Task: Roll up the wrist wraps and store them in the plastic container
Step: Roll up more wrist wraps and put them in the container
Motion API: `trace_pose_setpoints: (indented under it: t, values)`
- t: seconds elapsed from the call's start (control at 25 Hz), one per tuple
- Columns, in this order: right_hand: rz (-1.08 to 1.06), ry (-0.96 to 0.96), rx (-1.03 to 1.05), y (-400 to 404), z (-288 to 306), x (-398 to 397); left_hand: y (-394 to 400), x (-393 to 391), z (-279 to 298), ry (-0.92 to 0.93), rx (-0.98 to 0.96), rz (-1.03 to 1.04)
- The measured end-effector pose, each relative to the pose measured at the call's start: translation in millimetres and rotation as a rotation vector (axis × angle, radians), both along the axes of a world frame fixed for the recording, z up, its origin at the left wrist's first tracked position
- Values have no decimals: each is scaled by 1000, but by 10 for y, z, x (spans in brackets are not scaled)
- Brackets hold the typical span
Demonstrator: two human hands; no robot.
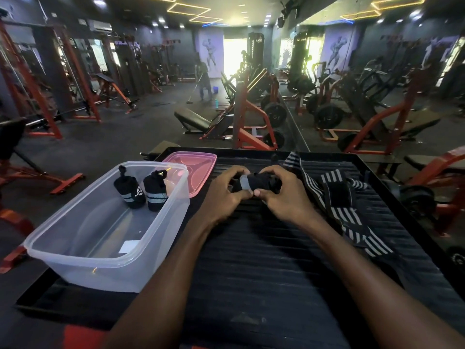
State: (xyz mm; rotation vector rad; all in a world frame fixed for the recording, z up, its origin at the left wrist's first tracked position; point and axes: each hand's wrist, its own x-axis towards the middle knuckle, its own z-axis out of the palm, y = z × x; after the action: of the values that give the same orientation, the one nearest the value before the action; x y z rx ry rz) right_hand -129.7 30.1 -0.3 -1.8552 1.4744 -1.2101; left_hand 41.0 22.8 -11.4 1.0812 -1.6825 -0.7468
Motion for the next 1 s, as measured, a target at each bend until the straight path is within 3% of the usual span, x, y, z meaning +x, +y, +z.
trace_pose_setpoints:
  t: [0.16, 0.48, 0.68, 1.0]
  values:
    - [-10, 71, -45, 74, -38, 77, 10, 13, -20, -144, -2, 31]
    - [138, 286, -112, 91, -265, 135, 34, 103, -89, -364, 293, -18]
    - [178, 318, -61, 68, -310, 181, 43, 162, -140, -372, 345, 31]
    - [176, 160, 90, 98, -452, 307, 249, 266, -254, -203, 468, 149]
